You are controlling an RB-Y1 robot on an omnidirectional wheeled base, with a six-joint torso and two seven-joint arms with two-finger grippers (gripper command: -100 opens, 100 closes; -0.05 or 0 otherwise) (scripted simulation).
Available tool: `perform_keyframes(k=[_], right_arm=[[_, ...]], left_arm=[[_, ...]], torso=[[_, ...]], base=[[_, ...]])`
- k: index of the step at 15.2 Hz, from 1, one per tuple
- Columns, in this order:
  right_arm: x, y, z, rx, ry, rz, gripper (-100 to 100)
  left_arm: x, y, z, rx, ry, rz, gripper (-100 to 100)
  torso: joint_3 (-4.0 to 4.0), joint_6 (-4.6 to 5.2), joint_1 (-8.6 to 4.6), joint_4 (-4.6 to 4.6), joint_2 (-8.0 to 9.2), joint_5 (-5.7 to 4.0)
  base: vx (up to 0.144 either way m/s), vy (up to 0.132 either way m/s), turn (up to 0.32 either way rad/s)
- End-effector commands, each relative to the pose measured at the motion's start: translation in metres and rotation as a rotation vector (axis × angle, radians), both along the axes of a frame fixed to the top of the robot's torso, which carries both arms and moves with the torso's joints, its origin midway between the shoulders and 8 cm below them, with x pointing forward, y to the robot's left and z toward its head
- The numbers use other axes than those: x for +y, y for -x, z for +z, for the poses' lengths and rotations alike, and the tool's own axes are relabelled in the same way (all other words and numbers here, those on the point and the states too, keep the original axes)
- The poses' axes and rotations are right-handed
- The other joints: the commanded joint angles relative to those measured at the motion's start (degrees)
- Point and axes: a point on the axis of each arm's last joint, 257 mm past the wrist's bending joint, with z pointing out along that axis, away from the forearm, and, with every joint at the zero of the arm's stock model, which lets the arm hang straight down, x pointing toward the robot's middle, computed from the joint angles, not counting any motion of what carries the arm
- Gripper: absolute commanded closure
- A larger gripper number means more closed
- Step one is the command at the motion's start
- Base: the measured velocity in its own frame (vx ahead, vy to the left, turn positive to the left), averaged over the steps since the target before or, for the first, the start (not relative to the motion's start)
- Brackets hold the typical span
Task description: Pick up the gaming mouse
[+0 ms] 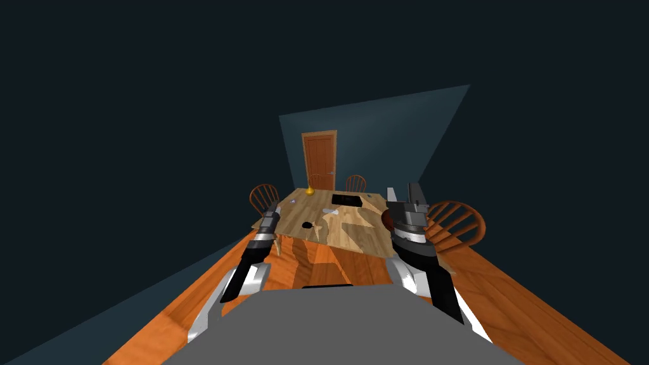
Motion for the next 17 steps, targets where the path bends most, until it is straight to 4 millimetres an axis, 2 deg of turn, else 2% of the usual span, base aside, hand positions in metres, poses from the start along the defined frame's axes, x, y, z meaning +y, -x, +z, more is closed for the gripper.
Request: perform_keyframes(k=[1,2,3,6,7,8,9,11,14,16,17], right_arm=[[0.0,0.0,0.0,0.0,0.0,0.0,0],[0.0,0.0,0.0,0.0,0.0,0.0,0],[0.0,0.0,0.0,0.0,0.0,0.0,0],[0.0,0.0,0.0,0.0,0.0,0.0,0],[0.0,0.0,0.0,0.0,0.0,0.0,0],[0.0,0.0,0.0,0.0,0.0,0.0,0],[0.0,0.0,0.0,0.0,0.0,0.0,0],[0.0,0.0,0.0,0.0,0.0,0.0,0],[0.0,0.0,0.0,0.0,0.0,0.0,0],[0.0,0.0,0.0,0.0,0.0,0.0,0],[0.0,0.0,0.0,0.0,0.0,0.0,0]], left_arm=[[0.004,-0.009,-0.017,0.05,0.003,-0.001,-100],[0.009,-0.02,-0.032,0.099,0.004,-0.002,-100],[0.01,-0.021,-0.036,0.108,0.004,0.0,-100],[0.021,-0.041,-0.068,0.204,0.008,0.002,-100],[0.024,-0.043,-0.079,0.232,0.011,0.01,-100],[0.024,-0.043,-0.079,0.232,0.011,0.01,-100],[0.031,-0.052,-0.097,0.284,0.014,0.016,-100],[0.033,-0.053,-0.102,0.299,0.016,0.02,-100],[0.051,-0.07,-0.137,0.407,0.026,0.042,-100],[0.055,-0.07,-0.15,0.437,0.029,0.051,-100],[0.064,-0.077,-0.162,0.483,0.036,0.064,-100]], torso=[[0.0,0.0,0.0,0.0,0.0,0.0],[0.0,-0.02,0.0,0.0,0.0,0.0],[0.0,-0.01,0.0,0.0,-0.01,0.0],[-0.01,-0.01,0.0,0.0,-0.01,0.0],[-0.01,0.0,-0.01,0.0,-0.01,0.0],[-0.01,-0.02,-0.01,0.0,-0.01,0.0],[-0.01,-0.04,0.0,0.0,-0.02,0.0],[-0.01,-0.02,-0.01,-0.01,-0.03,-0.01],[-0.03,-0.01,-0.01,-0.01,-0.05,0.0],[-0.02,-0.01,-0.03,-0.01,-0.04,-0.01],[-0.03,-0.04,-0.01,-0.01,-0.05,0.0]], base=[[-0.018,-0.005,-0.13],[-0.018,-0.006,-0.147],[-0.017,-0.004,-0.128],[-0.019,-0.006,-0.169],[-0.019,-0.007,-0.141],[-0.012,-0.004,-0.046],[-0.011,-0.009,-0.139],[-0.01,-0.006,-0.108],[-0.01,-0.01,-0.171],[-0.009,-0.009,-0.12],[-0.009,-0.012,-0.137]])
